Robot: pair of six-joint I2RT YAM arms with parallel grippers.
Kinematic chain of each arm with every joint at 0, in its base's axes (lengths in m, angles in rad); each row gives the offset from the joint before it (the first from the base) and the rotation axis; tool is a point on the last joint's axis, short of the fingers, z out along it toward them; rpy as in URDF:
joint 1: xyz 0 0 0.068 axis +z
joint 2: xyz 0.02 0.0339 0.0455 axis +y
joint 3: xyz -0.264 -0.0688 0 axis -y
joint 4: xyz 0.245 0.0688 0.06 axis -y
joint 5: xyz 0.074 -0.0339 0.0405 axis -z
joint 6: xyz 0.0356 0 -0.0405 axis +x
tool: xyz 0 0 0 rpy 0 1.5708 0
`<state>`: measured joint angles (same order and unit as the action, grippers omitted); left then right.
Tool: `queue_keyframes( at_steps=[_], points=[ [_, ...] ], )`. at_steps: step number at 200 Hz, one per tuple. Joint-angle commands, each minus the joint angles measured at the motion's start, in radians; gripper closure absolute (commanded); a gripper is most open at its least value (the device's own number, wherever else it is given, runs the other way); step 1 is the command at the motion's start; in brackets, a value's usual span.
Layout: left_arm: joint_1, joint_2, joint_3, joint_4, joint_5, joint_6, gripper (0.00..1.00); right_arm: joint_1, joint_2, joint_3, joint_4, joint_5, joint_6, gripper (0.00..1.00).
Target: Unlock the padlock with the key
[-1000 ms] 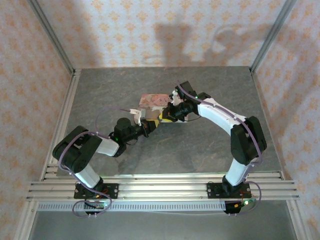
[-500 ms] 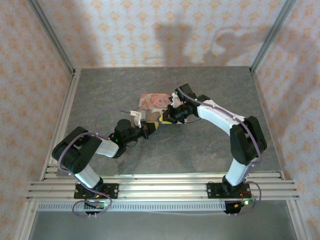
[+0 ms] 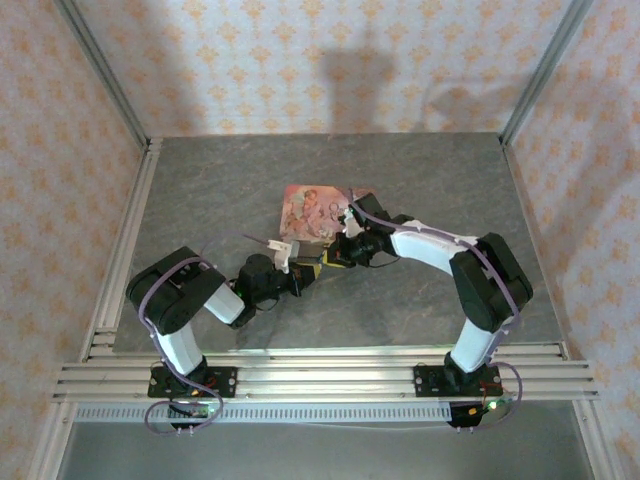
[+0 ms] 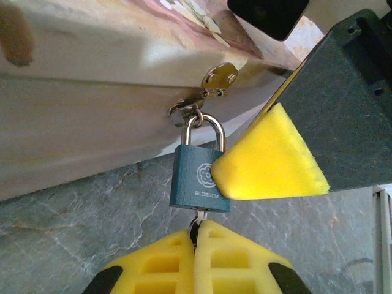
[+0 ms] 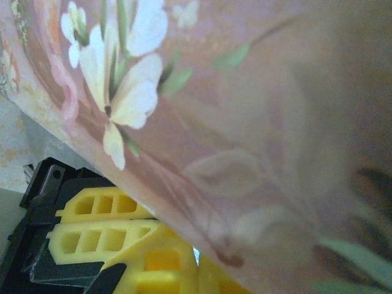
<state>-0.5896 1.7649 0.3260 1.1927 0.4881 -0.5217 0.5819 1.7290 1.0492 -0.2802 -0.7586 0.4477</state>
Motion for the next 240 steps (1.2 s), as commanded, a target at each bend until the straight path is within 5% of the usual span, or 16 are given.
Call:
queue_keyframes(
  at_steps=[1,55,113,178,240],
  points=[
    [-0.01,0.021,0.006,0.111,-0.047,0.045,1.0,0.013,0.017,-0.037,0.032,-0.007,0.035,1.0],
    [-0.016,0.044,-0.01,0.108,-0.072,0.058,1.0,0.013,-0.021,-0.111,0.114,0.095,0.121,1.0],
    [-0.016,0.052,-0.014,0.108,-0.08,0.06,1.0,0.012,-0.103,-0.148,0.144,0.168,0.2,0.83],
    [-0.017,0.053,-0.009,0.108,-0.08,0.052,1.0,0.013,-0.216,-0.201,0.182,0.256,0.277,0.79],
    [-0.018,0.043,0.004,0.096,-0.073,0.035,1.0,0.065,-0.21,-0.362,0.528,0.324,0.468,0.51]
  ],
)
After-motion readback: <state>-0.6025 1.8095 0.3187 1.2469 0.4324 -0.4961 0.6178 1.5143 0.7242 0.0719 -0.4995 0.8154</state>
